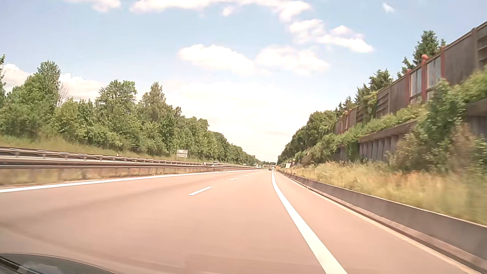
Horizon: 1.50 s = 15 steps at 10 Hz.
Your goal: Follow the waypoints while adhering to traffic rules and regulations
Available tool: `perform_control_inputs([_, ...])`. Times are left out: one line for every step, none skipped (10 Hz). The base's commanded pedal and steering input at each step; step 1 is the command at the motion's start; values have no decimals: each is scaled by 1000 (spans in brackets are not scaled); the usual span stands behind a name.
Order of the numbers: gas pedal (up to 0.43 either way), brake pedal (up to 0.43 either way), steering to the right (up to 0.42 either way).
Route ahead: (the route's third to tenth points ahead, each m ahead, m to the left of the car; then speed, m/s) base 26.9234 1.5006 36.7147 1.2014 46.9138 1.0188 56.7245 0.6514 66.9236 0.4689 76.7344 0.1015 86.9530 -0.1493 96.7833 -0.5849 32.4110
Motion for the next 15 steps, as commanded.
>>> perform_control_inputs([260, 12, 11])
perform_control_inputs([248, 6, 11])
perform_control_inputs([240, 12, 11])
perform_control_inputs([228, 12, 10])
perform_control_inputs([228, 12, 9])
perform_control_inputs([228, 12, 7])
perform_control_inputs([228, 12, 4])
perform_control_inputs([228, 12, 1])
perform_control_inputs([228, 12, 0])
perform_control_inputs([228, 12, 0])
perform_control_inputs([240, 12, 0])
perform_control_inputs([240, 12, 0])
perform_control_inputs([240, 12, 0])
perform_control_inputs([240, 12, 0])
perform_control_inputs([248, 6, 0])
